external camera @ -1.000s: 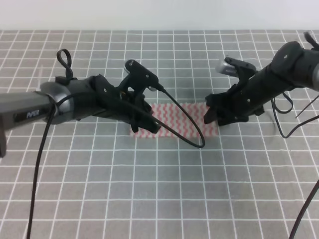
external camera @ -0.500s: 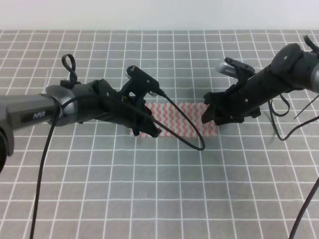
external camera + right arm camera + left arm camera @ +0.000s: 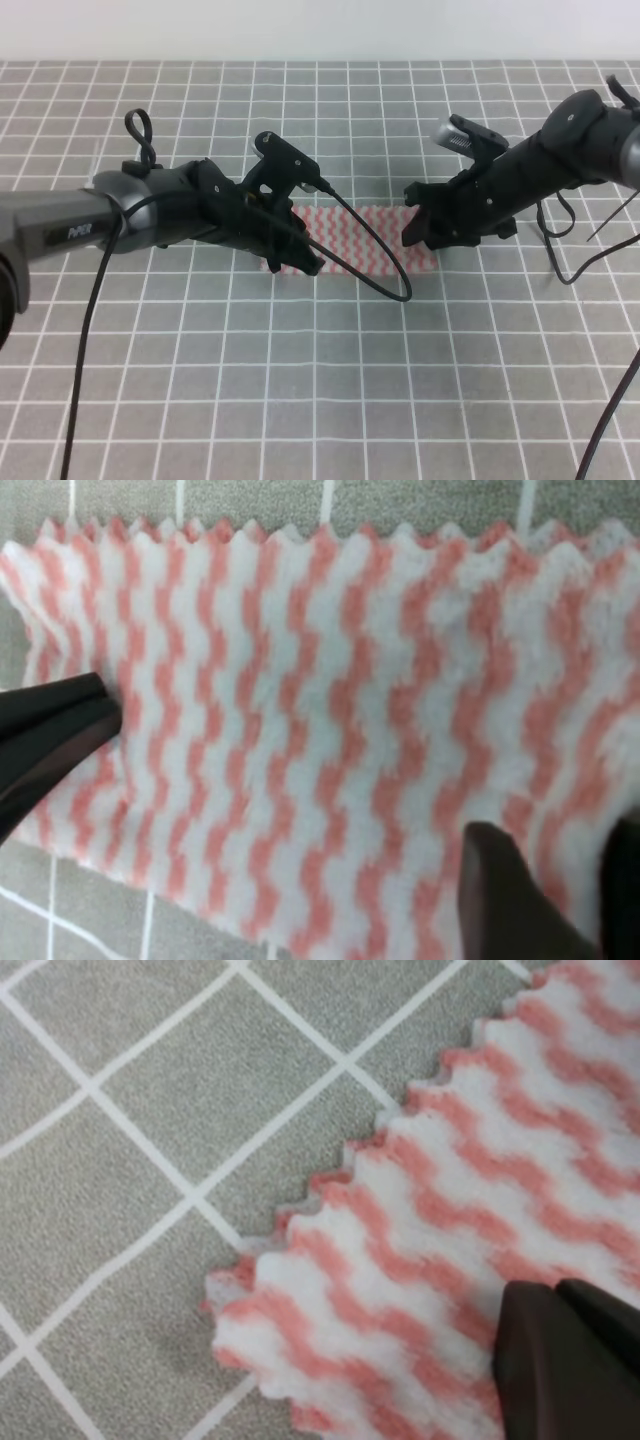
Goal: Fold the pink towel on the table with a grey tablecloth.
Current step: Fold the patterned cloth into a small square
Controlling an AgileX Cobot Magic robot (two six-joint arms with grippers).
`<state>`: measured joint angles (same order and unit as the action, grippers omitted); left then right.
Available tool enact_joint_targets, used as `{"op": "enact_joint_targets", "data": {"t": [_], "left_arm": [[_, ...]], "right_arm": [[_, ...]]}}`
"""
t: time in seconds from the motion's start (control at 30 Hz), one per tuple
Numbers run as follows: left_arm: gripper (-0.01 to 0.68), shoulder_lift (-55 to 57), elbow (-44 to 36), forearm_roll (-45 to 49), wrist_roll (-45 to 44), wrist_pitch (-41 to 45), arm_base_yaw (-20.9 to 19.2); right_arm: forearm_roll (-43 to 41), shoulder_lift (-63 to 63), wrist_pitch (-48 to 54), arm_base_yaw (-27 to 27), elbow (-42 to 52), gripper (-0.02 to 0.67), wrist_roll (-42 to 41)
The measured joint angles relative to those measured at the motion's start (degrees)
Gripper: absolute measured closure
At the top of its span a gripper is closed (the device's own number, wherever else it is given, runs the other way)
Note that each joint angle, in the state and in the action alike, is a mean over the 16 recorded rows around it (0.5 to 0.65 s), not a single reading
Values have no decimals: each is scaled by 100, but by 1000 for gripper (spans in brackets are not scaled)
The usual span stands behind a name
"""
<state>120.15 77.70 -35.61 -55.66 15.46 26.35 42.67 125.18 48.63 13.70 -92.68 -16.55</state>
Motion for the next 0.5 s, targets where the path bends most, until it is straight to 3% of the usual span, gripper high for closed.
{"op": "enact_joint_targets", "data": {"t": [0.5], "left_arm": [[675,8,-9,0,-1,12,-1]], "right_arm": [[-73,24,85,0,-240,651,-47]]}}
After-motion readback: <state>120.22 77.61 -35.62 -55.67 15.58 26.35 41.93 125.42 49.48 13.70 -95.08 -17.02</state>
